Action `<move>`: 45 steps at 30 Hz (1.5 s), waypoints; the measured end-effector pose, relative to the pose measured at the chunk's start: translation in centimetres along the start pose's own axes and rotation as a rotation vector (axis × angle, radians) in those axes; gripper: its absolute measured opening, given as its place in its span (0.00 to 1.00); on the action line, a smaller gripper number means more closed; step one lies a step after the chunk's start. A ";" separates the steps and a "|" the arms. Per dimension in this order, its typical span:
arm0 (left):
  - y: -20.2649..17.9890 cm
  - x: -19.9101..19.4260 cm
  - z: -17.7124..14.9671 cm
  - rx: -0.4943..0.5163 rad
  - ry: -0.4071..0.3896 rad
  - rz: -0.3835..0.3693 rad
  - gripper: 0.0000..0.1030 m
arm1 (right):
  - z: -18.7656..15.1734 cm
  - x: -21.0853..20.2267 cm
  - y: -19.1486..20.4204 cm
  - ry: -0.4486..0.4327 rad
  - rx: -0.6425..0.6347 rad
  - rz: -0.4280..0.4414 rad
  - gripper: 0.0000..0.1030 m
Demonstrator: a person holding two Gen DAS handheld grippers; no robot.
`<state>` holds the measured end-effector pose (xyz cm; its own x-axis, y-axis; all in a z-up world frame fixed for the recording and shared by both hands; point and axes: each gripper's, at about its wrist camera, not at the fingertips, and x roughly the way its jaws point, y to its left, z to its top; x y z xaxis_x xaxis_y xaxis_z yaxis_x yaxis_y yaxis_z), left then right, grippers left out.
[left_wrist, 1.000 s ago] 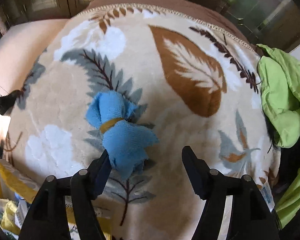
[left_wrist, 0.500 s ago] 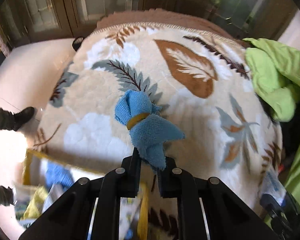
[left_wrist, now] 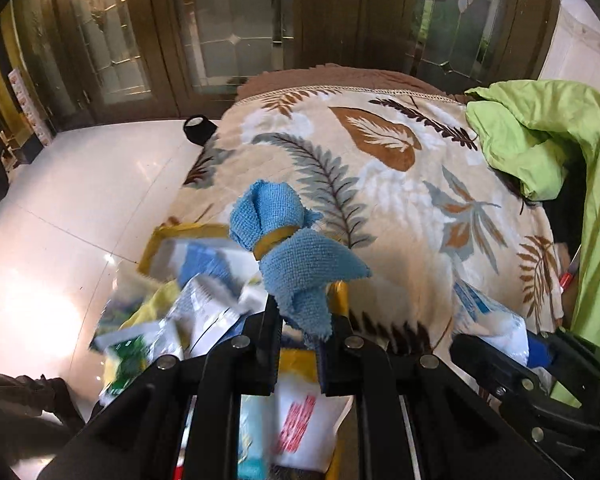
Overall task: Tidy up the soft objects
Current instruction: 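Carry the blue cloth with the left tool into the box while the right tool carries the sachet there, then open both tools to release the cloth and sachet into the box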
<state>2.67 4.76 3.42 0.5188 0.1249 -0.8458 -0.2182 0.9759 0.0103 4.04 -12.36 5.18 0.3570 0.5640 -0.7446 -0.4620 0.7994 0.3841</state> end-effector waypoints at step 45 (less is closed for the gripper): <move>11.5 -1.3 -5.7 -0.276 0.015 0.035 0.69 | -0.2 6.9 10.1 0.139 -0.139 0.030 0.44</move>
<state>-5.18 14.76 1.58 0.4952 0.1525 -0.8553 -0.4535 0.8851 -0.1048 1.66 -0.42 3.75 0.2302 0.5459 -0.8056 -0.5816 0.7409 0.3358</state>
